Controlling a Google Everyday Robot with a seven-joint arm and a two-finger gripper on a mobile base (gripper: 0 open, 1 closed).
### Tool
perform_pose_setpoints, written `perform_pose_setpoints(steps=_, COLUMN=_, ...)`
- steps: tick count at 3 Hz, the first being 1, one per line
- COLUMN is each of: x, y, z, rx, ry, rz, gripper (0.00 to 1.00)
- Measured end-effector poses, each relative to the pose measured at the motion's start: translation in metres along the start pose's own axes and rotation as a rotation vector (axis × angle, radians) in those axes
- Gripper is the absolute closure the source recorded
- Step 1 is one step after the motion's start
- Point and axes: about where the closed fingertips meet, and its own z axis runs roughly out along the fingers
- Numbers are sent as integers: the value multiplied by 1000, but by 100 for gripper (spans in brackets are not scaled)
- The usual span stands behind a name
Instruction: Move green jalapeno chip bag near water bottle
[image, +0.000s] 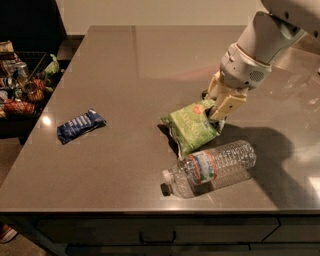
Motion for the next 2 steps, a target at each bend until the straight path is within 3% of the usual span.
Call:
perform_pose_setpoints(steps=1, x=-1, y=-6, z=2, rx=16, ry=-4, rz=-1, gripper=0)
perform_pose_setpoints(steps=2, x=-1, y=-7, z=3, rx=21, ry=-5, rz=-1, gripper=0)
